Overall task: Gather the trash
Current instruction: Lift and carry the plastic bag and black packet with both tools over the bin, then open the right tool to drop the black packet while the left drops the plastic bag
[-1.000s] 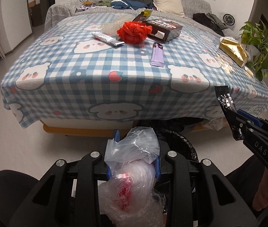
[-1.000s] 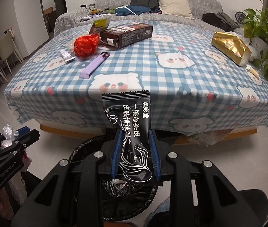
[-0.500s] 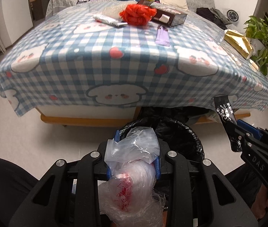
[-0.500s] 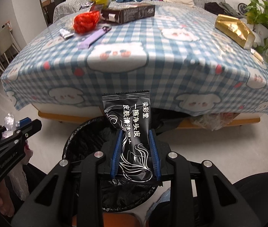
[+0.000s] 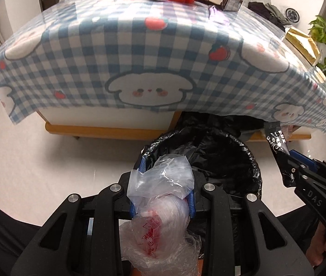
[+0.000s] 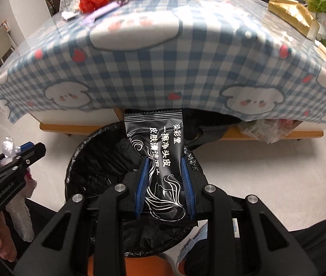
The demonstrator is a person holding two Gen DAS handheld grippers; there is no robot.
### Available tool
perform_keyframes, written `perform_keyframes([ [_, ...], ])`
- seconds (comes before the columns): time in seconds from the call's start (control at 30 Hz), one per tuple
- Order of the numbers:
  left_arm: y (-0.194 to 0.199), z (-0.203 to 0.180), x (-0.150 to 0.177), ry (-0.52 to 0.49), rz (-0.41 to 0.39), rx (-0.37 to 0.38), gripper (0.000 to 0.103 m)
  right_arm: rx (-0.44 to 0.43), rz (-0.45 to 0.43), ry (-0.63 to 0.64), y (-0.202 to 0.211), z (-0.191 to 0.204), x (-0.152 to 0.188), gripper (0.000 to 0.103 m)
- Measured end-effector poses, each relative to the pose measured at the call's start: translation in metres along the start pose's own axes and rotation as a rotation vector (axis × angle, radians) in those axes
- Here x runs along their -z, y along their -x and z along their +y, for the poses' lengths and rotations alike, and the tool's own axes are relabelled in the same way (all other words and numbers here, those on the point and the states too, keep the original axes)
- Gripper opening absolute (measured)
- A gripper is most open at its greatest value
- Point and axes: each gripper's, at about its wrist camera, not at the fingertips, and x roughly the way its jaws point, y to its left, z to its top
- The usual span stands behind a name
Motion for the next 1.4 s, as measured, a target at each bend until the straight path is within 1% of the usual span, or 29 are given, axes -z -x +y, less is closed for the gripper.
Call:
perform_keyframes([
  [0.17, -0.009, 0.002, 0.006, 0.003, 0.013, -0.003, 0.030, -0.011, 0.031, 0.021, -0.018, 0.010, 0.000, 0.028],
  [0.47, -0.013, 0.013, 0.006, 0.029, 0.010, -0.011, 0.030, -0.034, 0.044, 0.069, -0.030, 0.033, -0.003, 0.028],
  [0.57, -0.015, 0.015, 0.004, 0.034, 0.012, -0.016, 0.030, -0.043, 0.033, 0.082, -0.029, 0.038, -0.006, 0.035],
  [0.63, -0.017, 0.013, 0.003, 0.031, 0.015, -0.018, 0.030, -0.044, 0.026, 0.083, -0.028, 0.039, -0.006, 0.043],
  [0.7, -0.017, 0.011, 0.002, 0.026, 0.015, -0.017, 0.030, -0.048, 0.022, 0.085, -0.027, 0.039, -0.007, 0.046],
  [0.73, -0.016, 0.010, 0.001, 0.023, 0.014, -0.016, 0.030, -0.049, 0.020, 0.086, -0.027, 0.039, -0.008, 0.051],
  [0.77, -0.016, 0.009, 0.000, 0.020, 0.012, -0.018, 0.030, -0.047, 0.017, 0.085, -0.026, 0.038, -0.008, 0.053],
  [0.83, -0.016, 0.007, -0.001, 0.017, 0.010, -0.017, 0.030, -0.047, 0.011, 0.082, -0.025, 0.037, -0.008, 0.062],
  [0.87, -0.016, 0.005, -0.002, 0.015, 0.012, -0.015, 0.030, -0.049, 0.009, 0.080, -0.025, 0.035, -0.008, 0.064],
  [0.93, -0.017, 0.002, -0.002, 0.007, 0.014, -0.013, 0.030, -0.040, -0.002, 0.078, -0.024, 0.033, -0.009, 0.075],
  [1.1, -0.019, -0.013, -0.006, -0.020, 0.014, -0.003, 0.030, -0.021, -0.059, 0.063, -0.012, 0.019, -0.013, 0.091],
  [1.23, -0.022, -0.026, -0.008, -0.039, 0.018, 0.008, 0.030, -0.004, -0.088, 0.032, -0.005, -0.002, -0.015, 0.096],
  [1.4, -0.027, -0.048, -0.011, -0.069, 0.023, 0.026, 0.030, 0.015, -0.096, -0.010, -0.002, -0.025, -0.016, 0.096],
])
